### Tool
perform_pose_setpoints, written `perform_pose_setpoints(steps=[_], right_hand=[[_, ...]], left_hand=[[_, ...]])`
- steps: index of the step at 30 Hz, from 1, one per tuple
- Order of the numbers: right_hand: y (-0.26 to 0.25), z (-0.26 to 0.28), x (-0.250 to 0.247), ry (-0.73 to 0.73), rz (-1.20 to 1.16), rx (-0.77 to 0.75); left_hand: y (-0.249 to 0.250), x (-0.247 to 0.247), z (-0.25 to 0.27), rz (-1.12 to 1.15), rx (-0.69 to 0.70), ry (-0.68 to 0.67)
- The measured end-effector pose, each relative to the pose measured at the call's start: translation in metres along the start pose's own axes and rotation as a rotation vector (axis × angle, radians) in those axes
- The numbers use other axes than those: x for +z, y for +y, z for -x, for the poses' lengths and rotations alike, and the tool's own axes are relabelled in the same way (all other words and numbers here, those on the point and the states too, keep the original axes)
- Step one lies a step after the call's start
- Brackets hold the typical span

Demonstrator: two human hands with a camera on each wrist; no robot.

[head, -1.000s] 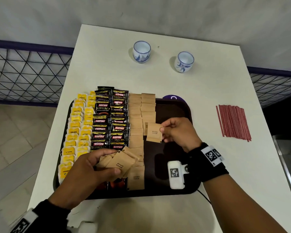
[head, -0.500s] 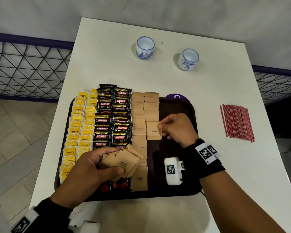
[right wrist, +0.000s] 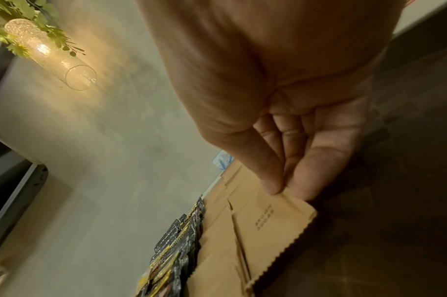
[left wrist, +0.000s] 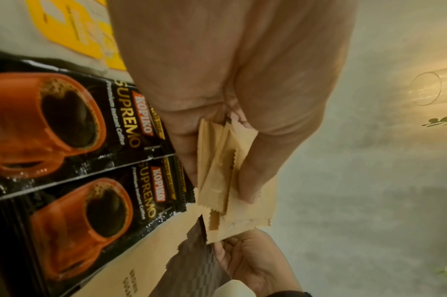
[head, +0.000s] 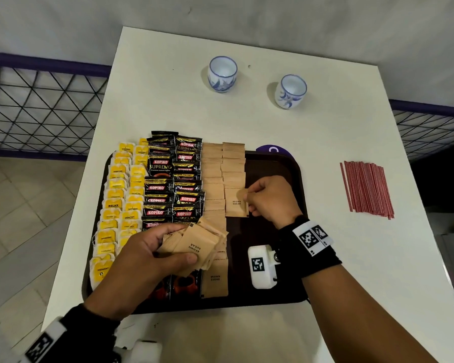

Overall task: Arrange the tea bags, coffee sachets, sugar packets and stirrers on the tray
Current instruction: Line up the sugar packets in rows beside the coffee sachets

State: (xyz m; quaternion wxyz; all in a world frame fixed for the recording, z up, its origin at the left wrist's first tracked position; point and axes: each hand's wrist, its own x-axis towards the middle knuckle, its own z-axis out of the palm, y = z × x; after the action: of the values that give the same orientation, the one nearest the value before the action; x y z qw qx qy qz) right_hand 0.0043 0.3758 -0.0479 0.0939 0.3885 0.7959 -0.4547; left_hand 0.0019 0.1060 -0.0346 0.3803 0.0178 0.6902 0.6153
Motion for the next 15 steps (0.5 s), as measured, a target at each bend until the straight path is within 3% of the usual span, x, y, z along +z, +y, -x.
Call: perform_pose_setpoints(steps=[15], right_hand=[[-0.0052, 0.0068, 0.0026, 0.025, 0.074, -0.009]], left_hand=[[0.0035, 0.0043, -0.0033, 0.098, 0.023, 0.001]])
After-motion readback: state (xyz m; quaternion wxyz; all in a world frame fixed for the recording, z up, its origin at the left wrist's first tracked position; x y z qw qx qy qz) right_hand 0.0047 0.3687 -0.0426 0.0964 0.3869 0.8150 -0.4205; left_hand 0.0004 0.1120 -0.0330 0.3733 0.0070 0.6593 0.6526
